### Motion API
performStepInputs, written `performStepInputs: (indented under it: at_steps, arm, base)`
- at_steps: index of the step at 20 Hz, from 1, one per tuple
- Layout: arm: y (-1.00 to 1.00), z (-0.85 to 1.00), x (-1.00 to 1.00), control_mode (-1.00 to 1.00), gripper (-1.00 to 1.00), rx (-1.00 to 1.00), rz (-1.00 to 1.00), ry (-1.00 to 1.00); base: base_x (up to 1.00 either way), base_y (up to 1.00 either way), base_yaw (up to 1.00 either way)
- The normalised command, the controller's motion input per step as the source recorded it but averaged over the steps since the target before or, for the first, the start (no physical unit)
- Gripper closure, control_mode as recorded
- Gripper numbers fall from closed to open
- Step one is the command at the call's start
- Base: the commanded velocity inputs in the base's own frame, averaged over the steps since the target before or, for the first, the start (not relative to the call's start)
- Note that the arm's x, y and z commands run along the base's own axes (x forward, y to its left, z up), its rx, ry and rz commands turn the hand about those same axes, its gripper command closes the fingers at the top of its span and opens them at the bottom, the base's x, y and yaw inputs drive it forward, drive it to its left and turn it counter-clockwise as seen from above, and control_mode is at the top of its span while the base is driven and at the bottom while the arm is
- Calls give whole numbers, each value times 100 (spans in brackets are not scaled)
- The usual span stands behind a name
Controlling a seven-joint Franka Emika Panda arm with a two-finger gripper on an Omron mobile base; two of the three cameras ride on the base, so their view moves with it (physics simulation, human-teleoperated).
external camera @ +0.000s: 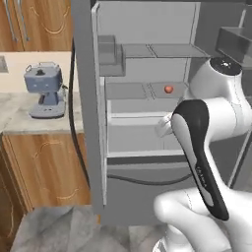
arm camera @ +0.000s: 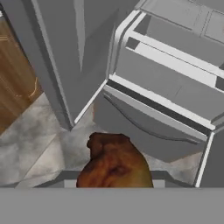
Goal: Open the fridge, remove the peach, lime, and chicken drumstick, and place them on any counter.
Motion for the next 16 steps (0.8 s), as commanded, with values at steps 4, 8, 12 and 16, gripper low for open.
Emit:
performStepInputs:
  at_steps: [4,8,12,16]
  arm:
    - [0,0,0,100,100,0,0,0]
    - [0,0,0,100,100,0,0,0]
    - [0,0,0,100,100,0,0,0]
    - [0,0,0,100,100,0,0,0]
  base:
    - [-21,17,100]
    - [-20,5,100]
    - [-18,8,100]
    - [4,22,96]
